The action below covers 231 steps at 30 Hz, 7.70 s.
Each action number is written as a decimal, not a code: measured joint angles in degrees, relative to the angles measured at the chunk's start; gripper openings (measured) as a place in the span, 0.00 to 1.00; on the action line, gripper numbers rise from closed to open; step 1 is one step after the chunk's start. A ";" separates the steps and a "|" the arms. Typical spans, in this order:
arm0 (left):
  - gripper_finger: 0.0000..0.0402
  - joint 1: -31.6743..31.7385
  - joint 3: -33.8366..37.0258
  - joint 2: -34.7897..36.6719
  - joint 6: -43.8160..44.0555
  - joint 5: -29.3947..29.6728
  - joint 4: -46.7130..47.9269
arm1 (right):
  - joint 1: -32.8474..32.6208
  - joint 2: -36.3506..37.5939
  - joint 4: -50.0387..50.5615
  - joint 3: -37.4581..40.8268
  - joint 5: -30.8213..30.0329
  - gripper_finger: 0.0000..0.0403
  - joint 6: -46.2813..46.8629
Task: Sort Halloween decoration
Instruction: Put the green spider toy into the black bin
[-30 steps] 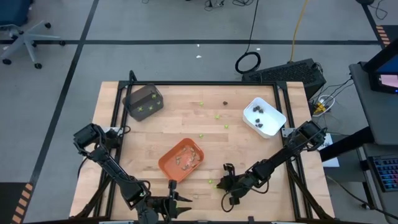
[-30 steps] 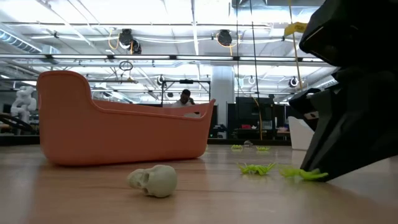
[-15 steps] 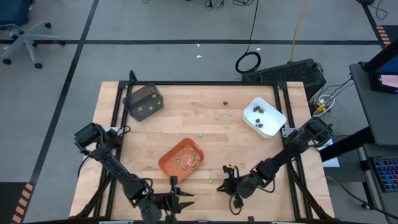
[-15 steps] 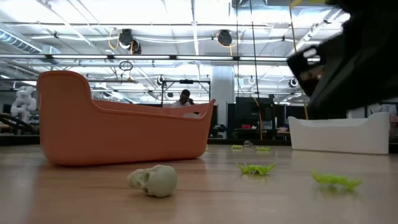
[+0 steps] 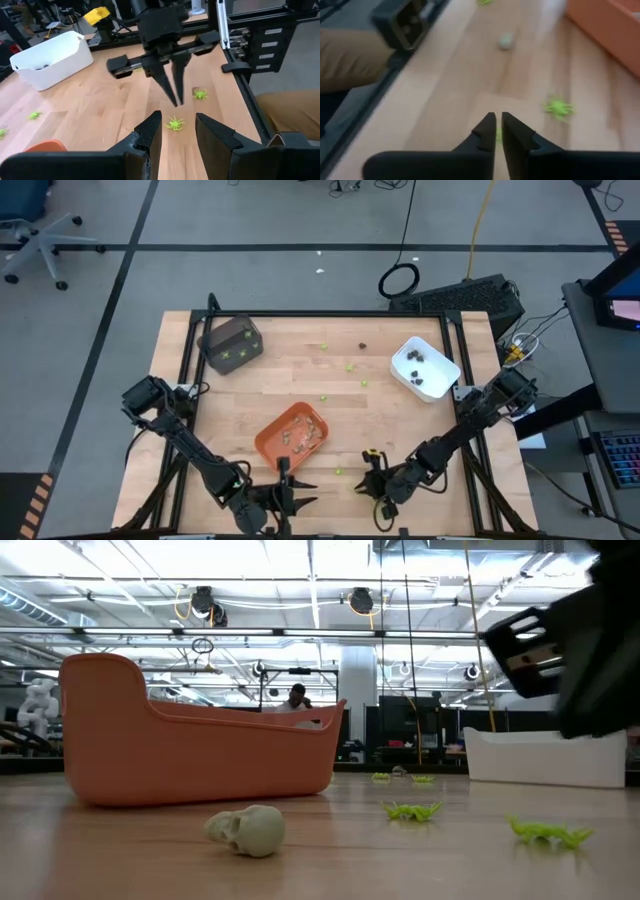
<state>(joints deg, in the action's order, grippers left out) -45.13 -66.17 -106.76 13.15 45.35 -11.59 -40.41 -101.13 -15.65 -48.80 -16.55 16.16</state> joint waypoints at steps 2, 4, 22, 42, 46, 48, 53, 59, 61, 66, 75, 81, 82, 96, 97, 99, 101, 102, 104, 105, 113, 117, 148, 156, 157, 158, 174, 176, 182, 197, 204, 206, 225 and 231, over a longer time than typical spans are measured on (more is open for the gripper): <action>0.29 -0.11 0.00 0.00 0.00 -0.09 0.02 | -0.71 0.01 0.15 0.00 0.15 0.11 -0.10; 0.29 -0.12 0.00 0.00 0.00 -0.10 0.01 | -1.08 -0.22 0.60 -0.02 0.10 0.18 0.37; 0.29 -0.10 0.02 0.02 -0.04 -0.11 0.04 | 1.52 -3.83 3.91 -0.07 1.43 0.36 8.88; 0.29 0.12 0.03 0.07 -0.09 -0.10 0.09 | 1.41 -5.46 2.19 -0.15 1.50 0.21 8.82; 0.29 0.15 0.04 0.07 -0.09 -0.10 0.09 | 1.59 -6.11 1.55 -0.22 1.52 0.24 8.28; 0.29 0.14 0.04 0.07 -0.09 -0.09 0.09 | 1.67 -6.15 1.57 -0.22 1.61 0.22 8.25; 0.29 0.14 0.04 0.07 -0.09 -0.09 0.10 | 1.87 -6.21 1.81 -0.22 2.59 0.05 7.53; 0.29 0.16 0.04 0.07 -0.05 -0.08 0.09 | 1.87 -6.26 1.81 -0.22 2.86 0.01 4.77; 0.29 0.30 0.04 0.07 0.04 -0.09 0.07 | 1.85 -6.00 1.60 -0.20 2.82 0.00 3.60; 0.29 0.61 0.04 0.07 0.04 -0.08 -0.01 | 1.63 -4.29 -1.42 0.09 2.27 0.00 0.02; 0.29 1.49 0.07 -3.35 -3.85 -0.17 -5.73 | 1.63 -2.50 -3.69 0.00 1.57 0.00 -0.64; 0.30 2.32 0.07 -8.31 -7.50 -2.40 -12.95 | 1.93 -2.49 -6.50 0.00 1.57 0.00 -1.14; 0.30 2.59 0.07 -8.76 -7.32 -3.33 -14.10 | 2.08 -2.48 -6.79 0.00 1.58 0.00 -1.28; 0.58 4.60 -2.10 -11.04 -7.41 -4.82 -13.97 | 3.68 -0.70 -9.94 -0.02 1.65 0.00 -3.57; 0.60 4.60 -2.10 -11.06 -7.18 -4.84 -13.63 | 3.66 -0.31 -9.95 -0.02 1.65 0.00 -3.73; 0.62 4.52 -2.10 -11.06 -6.40 -4.84 -12.89 | 3.66 0.64 -9.92 -0.02 1.66 0.00 -3.89; 0.63 4.78 -2.10 -11.06 -5.99 -4.90 -11.92 | 3.64 1.45 -9.95 -0.04 1.66 0.00 -4.42; 0.63 4.98 -2.10 -11.06 -6.00 -4.89 -11.64 | 3.66 1.77 -9.99 -0.07 1.65 0.00 -4.82; 0.63 5.51 -2.10 -11.06 -6.00 -4.88 -11.73 | 3.66 2.44 -10.34 -0.07 1.66 0.00 -5.02; 0.63 5.82 -2.10 -11.06 -5.99 -4.88 -11.88 | 3.68 2.70 -10.84 -0.07 1.66 0.00 -5.17; 0.60 7.21 -2.10 -11.06 -6.22 -5.91 -12.09 | 3.96 2.94 -13.78 -0.11 1.83 0.00 -7.22; 0.51 7.24 -2.13 -11.06 -7.60 -5.91 -13.12 | 4.14 2.94 -13.76 -0.11 1.78 0.00 -7.16; 0.00 5.55 -2.14 -10.38 -7.06 -6.17 -13.07 | 3.90 5.58 -6.98 -0.09 0.35 0.37 -4.96; 0.00 4.86 -2.14 -4.62 -1.45 -5.80 -8.85 | 0.90 9.15 0.27 -0.11 -6.01 0.45 -4.75; 0.00 4.84 -2.14 -3.76 -0.58 -5.50 -8.08 | 0.50 9.15 0.89 -0.11 -6.02 0.45 -4.58; 0.00 4.84 -2.14 -2.88 0.03 -4.91 -7.13 | 0.17 9.13 1.59 -0.11 -6.06 0.45 -4.20; 0.00 6.33 -2.16 5.78 16.36 -1.57 0.53 | -1.86 9.08 6.07 -0.09 -7.74 0.43 0.15; 0.00 6.58 -2.16 5.68 16.10 -1.58 0.84 | -2.19 9.08 6.07 -0.09 -7.74 0.43 0.33; 0.00 6.44 -2.16 5.68 5.38 -2.20 0.68 | -3.48 9.08 6.09 -0.09 -7.72 0.43 0.72; 0.00 6.11 -2.16 5.68 -34.30 -3.09 0.59 | -4.34 9.08 7.38 -0.09 -7.72 0.43 -0.33; 0.00 6.00 -2.16 5.68 -34.05 -3.09 0.58 | -4.34 9.08 7.38 -0.09 -7.72 0.43 0.29; 0.00 6.00 -2.16 5.68 -26.64 -2.00 0.55 | -4.34 9.08 7.38 -0.09 -7.72 0.43 0.29; 0.00 16.51 -2.08 28.09 17.57 4.56 49.66 | -4.30 9.08 7.24 -0.09 -15.30 0.43 -0.39; 0.00 27.49 -2.08 32.86 26.94 4.70 72.12 | -4.30 9.08 6.92 -0.07 -16.68 0.43 -1.30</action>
<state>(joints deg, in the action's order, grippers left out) -17.64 -68.25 -73.90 40.08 50.05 60.52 -44.71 -92.05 -8.73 -48.86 -33.23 14.86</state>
